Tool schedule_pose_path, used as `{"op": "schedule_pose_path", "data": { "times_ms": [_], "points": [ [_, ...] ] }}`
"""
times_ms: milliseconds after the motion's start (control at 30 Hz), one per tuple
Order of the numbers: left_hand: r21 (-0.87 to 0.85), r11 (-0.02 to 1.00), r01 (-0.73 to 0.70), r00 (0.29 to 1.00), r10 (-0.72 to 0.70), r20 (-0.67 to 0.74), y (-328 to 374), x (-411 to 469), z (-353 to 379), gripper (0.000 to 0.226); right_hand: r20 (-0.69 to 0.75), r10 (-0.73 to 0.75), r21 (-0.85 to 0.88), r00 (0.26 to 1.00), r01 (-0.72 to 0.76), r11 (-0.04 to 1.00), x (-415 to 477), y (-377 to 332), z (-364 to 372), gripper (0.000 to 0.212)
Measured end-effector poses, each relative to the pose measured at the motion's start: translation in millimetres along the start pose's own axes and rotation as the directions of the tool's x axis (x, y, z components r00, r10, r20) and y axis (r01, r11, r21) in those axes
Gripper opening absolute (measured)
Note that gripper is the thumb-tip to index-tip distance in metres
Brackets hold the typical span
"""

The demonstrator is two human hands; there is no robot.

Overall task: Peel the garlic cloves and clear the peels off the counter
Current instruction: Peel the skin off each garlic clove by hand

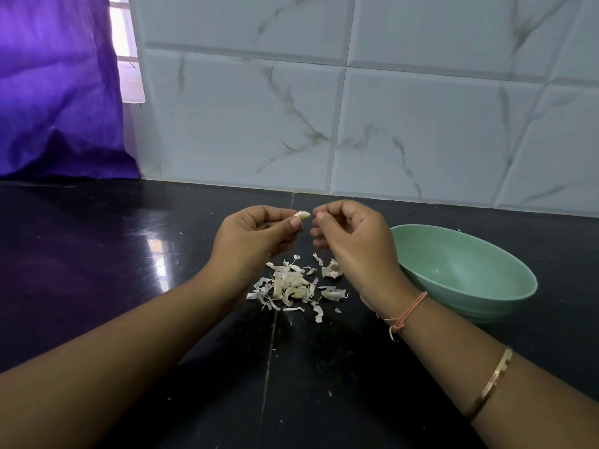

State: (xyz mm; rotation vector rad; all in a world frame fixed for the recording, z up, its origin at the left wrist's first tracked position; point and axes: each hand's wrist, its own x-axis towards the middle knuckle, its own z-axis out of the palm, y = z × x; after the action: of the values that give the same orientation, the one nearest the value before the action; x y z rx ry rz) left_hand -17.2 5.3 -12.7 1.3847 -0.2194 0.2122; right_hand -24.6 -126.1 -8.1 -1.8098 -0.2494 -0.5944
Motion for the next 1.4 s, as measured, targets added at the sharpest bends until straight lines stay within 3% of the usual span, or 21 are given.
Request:
{"op": "schedule_pose_path", "data": {
  "times_ms": [167,500,833,1033,1267,1400],
  "points": [
    [0.025,1.000,0.001,1.000,-0.001,-0.005,0.9,-0.9,-0.2,0.006,0.027,-0.085,-0.066,0.996,0.087,0.994,-0.7,-1.2,-1.3,0.016],
    [0.114,0.990,-0.079,0.997,0.079,0.005,3.9,-5.0,1.6,0.005,-0.013,-0.105,-0.169,0.994,0.101,0.980,2.0,-1.4,-3.2,0.012],
    [0.487,0.825,-0.285,0.949,0.316,0.020,6.3,-8.0,-0.8,0.011,-0.008,-0.149,-0.278,0.989,0.141,0.950,0.1,-4.4,-3.5,0.015],
    [0.446,0.849,-0.283,0.952,0.305,0.023,7.9,-4.5,-2.5,0.014,-0.008,-0.080,-0.153,0.997,0.078,0.985,1.4,-3.8,-3.1,0.012],
    [0.195,0.958,-0.211,0.977,0.210,0.024,9.1,-2.1,-1.7,0.012,0.061,0.107,0.199,0.992,-0.117,0.973,1.4,-4.9,-0.4,0.021],
    [0.065,0.991,-0.114,0.993,0.112,0.038,9.5,-3.2,-0.4,0.009,0.101,0.169,0.310,0.980,-0.192,0.931,1.3,-5.3,1.7,0.022]
  ]
}}
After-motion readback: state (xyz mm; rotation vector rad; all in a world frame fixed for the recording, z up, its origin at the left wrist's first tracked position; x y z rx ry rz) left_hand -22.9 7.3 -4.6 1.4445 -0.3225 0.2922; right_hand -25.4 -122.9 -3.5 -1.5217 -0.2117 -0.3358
